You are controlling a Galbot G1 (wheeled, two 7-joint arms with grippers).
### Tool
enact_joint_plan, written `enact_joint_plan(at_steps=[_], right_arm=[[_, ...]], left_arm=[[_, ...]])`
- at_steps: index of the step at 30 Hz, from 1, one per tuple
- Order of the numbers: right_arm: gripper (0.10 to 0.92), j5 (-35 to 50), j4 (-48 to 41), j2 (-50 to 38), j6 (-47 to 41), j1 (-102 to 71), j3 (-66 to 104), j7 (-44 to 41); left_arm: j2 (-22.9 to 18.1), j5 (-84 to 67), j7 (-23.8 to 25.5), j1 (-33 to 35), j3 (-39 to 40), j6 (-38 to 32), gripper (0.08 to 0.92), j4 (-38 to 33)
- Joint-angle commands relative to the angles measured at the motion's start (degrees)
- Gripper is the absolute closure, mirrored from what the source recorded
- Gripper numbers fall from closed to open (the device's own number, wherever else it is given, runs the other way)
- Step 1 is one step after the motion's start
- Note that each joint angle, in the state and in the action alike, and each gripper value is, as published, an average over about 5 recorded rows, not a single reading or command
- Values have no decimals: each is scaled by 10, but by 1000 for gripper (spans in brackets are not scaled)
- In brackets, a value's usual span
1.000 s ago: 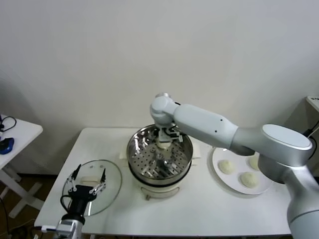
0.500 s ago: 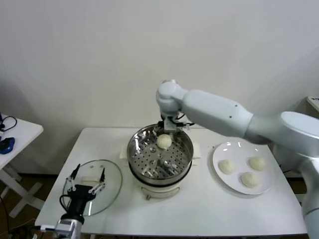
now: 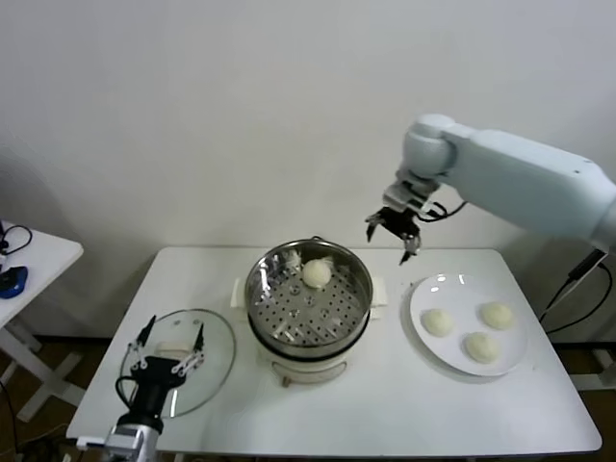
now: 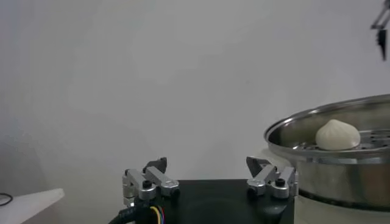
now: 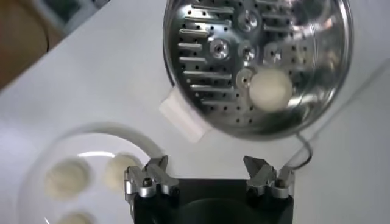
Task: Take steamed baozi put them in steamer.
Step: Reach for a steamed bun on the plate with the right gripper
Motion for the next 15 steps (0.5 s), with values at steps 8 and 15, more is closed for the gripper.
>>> enact_joint_plan(at_steps=[8,15], right_arm=[[203,-5,-31,-108,-100,-161,70,46],[203,-68,-62,-96,-91,-251,132,52]], left_arm=[[-4,-1,0,8,-1,-2,177,-11],[-1,-1,0,9,-3,-1,177,-10]])
